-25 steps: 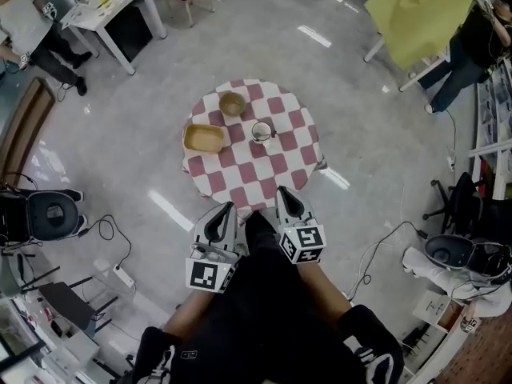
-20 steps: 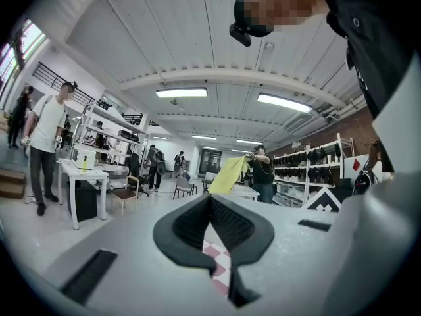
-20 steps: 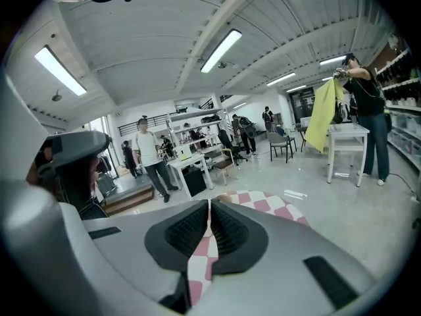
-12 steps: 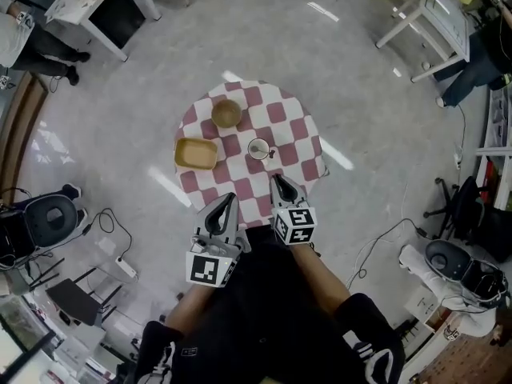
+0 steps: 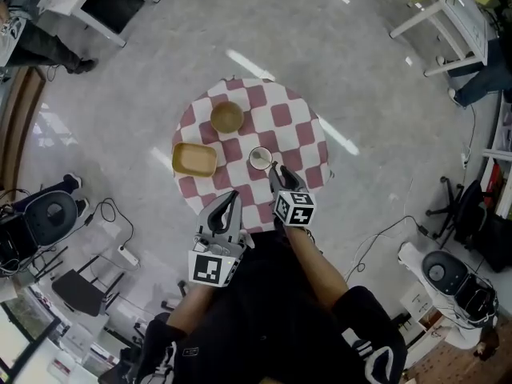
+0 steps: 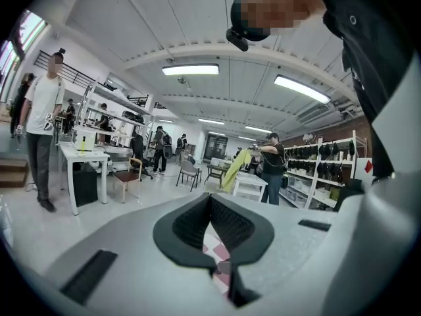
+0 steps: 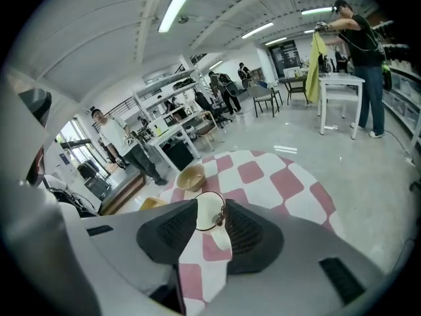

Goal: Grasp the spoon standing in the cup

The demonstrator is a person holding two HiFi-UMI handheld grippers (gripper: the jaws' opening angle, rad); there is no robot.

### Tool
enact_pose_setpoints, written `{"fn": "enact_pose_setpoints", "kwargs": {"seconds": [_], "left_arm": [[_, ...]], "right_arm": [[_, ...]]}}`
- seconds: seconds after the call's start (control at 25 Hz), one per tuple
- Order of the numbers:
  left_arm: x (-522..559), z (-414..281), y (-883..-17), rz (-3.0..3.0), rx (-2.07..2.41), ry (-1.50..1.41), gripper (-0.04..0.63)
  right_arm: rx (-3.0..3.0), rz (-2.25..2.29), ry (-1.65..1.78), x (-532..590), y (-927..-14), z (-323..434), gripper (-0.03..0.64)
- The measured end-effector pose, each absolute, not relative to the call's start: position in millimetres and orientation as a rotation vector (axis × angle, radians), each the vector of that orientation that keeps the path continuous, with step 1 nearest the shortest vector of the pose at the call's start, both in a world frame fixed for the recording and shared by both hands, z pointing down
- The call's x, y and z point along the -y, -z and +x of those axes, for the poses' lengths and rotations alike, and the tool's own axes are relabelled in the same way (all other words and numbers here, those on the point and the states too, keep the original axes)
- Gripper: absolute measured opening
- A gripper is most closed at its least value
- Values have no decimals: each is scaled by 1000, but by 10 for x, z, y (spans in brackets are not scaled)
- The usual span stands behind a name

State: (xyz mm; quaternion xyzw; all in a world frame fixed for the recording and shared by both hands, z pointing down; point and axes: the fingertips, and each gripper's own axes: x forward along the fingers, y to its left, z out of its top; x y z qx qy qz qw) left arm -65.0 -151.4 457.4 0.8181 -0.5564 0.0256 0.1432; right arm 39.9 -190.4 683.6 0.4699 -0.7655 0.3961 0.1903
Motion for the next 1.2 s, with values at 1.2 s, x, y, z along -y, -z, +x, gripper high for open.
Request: {"fn": "enact_pose_setpoints", "kwargs": {"seconds": [1.2], "left_arm": [[990, -910, -4486, 2359, 1669, -70, 8]], "right_arm": [[2185, 1351, -941, 1816, -6811, 374, 61]]}}
